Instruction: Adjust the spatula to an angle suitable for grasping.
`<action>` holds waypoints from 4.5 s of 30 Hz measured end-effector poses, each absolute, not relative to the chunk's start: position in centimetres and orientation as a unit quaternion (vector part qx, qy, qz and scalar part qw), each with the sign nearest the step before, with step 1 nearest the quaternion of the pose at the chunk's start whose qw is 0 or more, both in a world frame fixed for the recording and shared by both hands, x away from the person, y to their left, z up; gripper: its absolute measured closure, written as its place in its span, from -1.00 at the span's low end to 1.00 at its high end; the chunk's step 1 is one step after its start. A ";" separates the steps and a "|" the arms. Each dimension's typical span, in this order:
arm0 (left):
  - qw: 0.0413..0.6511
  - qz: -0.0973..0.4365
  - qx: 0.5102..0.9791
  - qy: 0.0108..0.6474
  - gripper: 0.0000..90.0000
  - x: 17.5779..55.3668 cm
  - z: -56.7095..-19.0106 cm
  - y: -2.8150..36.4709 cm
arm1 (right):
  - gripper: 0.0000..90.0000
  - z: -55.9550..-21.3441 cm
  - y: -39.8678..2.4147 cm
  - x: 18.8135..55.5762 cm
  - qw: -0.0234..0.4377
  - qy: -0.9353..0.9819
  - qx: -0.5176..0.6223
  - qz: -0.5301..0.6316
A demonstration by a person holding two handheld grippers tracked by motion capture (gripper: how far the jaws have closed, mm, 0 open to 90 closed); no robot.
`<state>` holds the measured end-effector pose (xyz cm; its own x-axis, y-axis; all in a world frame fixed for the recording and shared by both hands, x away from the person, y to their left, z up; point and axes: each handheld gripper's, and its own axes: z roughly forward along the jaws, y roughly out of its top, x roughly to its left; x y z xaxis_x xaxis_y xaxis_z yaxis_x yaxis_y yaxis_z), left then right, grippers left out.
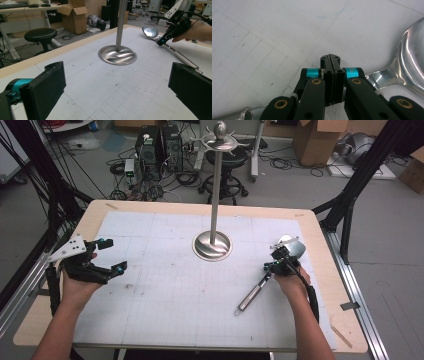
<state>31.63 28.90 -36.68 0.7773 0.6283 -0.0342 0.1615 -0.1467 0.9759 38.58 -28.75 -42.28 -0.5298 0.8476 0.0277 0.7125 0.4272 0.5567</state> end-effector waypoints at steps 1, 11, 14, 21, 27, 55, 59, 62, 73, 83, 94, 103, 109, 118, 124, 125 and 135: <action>0.595 0.195 0.731 0.270 -0.96 31.6 -36.7 28.9 | 1.00 -42.3 -28.9 38.5 0.129 0.836 0.464 0.262; 0.594 0.193 0.733 0.268 -0.96 31.7 -36.8 28.6 | 1.00 -42.2 -29.8 37.4 0.123 0.832 0.473 0.260; 0.595 0.193 0.732 0.268 -0.96 31.7 -36.8 28.7 | 1.00 -42.2 -30.0 37.0 0.122 0.832 0.475 0.257; 0.596 0.192 0.732 0.267 -0.96 31.8 -36.8 28.6 | 1.00 -42.1 -30.4 36.0 0.122 0.833 0.474 0.258; 0.595 0.192 0.733 0.268 -0.96 31.8 -36.9 28.4 | 0.87 -42.1 -30.5 35.7 0.122 0.832 0.462 0.280; 0.609 0.199 0.720 0.265 -0.96 31.8 -36.5 28.6 | 0.99 -41.9 -27.2 26.2 0.059 0.897 0.310 0.309; 0.608 0.198 0.722 0.264 -0.96 31.8 -36.6 28.5 | 0.99 -42.8 -26.7 25.9 0.055 0.904 0.303 0.297; 0.609 0.197 0.722 0.263 -0.96 31.8 -36.6 28.4 | 1.00 -42.7 -26.4 26.3 0.058 0.901 0.306 0.301; 0.607 0.197 0.722 0.266 -0.96 31.9 -36.6 28.6 | 1.00 -42.3 -22.9 28.8 0.071 0.910 0.283 0.294; 0.606 0.197 0.725 0.263 -0.96 31.9 -36.6 28.5 | 1.00 -42.4 -21.6 30.6 0.069 0.905 0.290 0.304; 0.605 0.196 0.725 0.264 -0.96 32.1 -36.8 28.3 | 1.00 -42.4 -20.1 32.3 0.082 0.895 0.315 0.304; 0.606 0.194 0.725 0.262 -0.96 32.2 -36.8 28.2 | 0.99 -42.5 -18.8 33.7 0.091 0.890 0.331 0.300; 0.607 0.195 0.724 0.263 -0.96 32.1 -36.8 28.3 | 0.99 -42.7 -18.0 34.9 0.102 0.887 0.335 0.300; 0.605 0.195 0.726 0.263 -0.96 32.2 -36.8 28.2 | 0.99 -42.8 -17.5 36.3 0.112 0.880 0.350 0.301; 0.604 0.194 0.727 0.262 -0.96 32.1 -36.8 28.3 | 0.99 -43.0 -17.5 36.8 0.111 0.875 0.358 0.307; 0.604 0.193 0.728 0.262 -0.96 32.1 -36.8 28.3 | 0.98 -42.9 -17.5 36.8 0.112 0.875 0.359 0.305; 0.604 0.193 0.729 0.259 -0.96 32.0 -36.7 28.3 | 0.67 -39.6 -19.7 34.9 0.131 0.851 0.354 0.365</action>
<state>31.97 28.33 -36.71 0.7920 0.6097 -0.0319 0.1441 -0.1359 0.9802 34.88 -19.71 -39.58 -0.7145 0.6988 0.0348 0.5072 0.4831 0.7137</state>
